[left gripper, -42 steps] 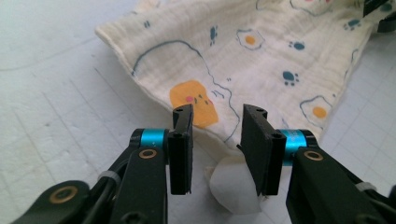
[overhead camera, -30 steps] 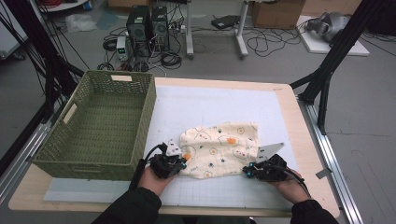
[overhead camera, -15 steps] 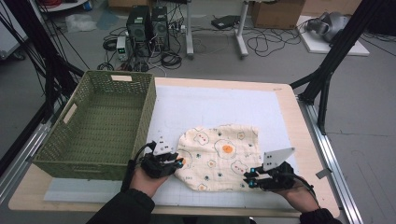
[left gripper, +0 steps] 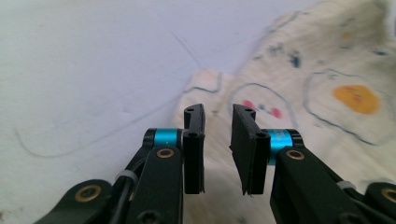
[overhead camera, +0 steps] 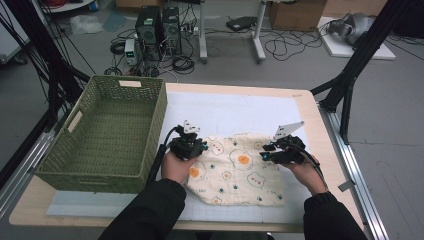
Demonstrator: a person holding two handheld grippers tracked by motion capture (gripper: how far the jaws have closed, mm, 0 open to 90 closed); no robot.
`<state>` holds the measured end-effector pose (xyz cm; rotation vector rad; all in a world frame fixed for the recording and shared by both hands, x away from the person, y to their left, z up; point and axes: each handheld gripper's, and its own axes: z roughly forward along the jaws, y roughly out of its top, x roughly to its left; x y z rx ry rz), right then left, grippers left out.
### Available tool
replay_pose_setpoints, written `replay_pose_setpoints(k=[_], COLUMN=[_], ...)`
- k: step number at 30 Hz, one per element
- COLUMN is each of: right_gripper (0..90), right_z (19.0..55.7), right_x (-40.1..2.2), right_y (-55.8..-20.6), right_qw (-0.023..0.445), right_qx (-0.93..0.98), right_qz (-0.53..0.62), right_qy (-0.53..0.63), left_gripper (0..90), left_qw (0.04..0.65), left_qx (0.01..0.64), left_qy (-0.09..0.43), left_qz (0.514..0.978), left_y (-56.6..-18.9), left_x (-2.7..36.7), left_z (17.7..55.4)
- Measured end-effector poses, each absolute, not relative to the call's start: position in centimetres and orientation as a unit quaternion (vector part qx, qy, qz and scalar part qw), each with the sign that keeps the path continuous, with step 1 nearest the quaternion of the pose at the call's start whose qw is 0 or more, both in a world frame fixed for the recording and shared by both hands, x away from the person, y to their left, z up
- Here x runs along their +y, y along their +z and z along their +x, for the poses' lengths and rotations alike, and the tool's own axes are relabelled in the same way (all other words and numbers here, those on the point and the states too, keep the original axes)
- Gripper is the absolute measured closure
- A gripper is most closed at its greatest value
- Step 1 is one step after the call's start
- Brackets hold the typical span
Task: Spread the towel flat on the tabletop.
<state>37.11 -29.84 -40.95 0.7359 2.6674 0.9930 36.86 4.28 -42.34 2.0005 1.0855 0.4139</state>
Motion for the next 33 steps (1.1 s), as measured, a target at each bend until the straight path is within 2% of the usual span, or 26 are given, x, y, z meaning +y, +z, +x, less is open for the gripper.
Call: replay_pose_setpoints(k=[3,5,6,8,11,20,27,29,33], right_gripper=[67.1,71.9,76.9,86.2,88.9,89.0,88.3,80.3,73.7], right_z=[37.8,37.8,37.7,37.6,37.3,34.1,31.8,31.9,32.8], right_x=[-29.5,-29.0,-29.0,-29.0,-28.8,-29.4,-28.9,-29.1,-29.3], right_y=[-42.1,-42.8,-42.8,-42.9,-42.8,-41.1,-42.6,-42.2,-40.4], right_qw=[0.092,0.088,0.088,0.08,0.083,0.085,0.052,0.04,0.059], right_qx=[0.913,0.919,0.918,0.918,0.921,0.923,0.933,0.928,0.917], right_qz=[0.255,0.252,0.25,0.247,0.24,0.204,0.188,0.193,0.201], right_qy=[0.305,0.291,0.295,0.3,0.295,0.314,0.304,0.317,0.339], left_gripper=[70.8,71.5,73.7,87.7,88.9,89.2,87.0,75.0,74.0], left_qw=[0.379,0.361,0.358,0.357,0.353,0.386,0.371,0.396,0.415], left_qx=[0.457,0.461,0.46,0.458,0.455,0.459,0.451,0.453,0.448], left_qy=[0.165,0.163,0.172,0.167,0.171,0.223,0.182,0.18,0.183], left_qz=[0.788,0.794,0.794,0.796,0.799,0.769,0.791,0.778,0.771], left_y=[-43.4,-44.0,-44.0,-43.9,-43.7,-42.5,-43.2,-42.8,-41.6], left_x=[4.1,4.1,4.0,4.1,4.2,5.8,6.1,6.1,5.6], left_z=[37.7,37.9,37.9,37.9,37.7,35.1,34.0,34.0,34.7])
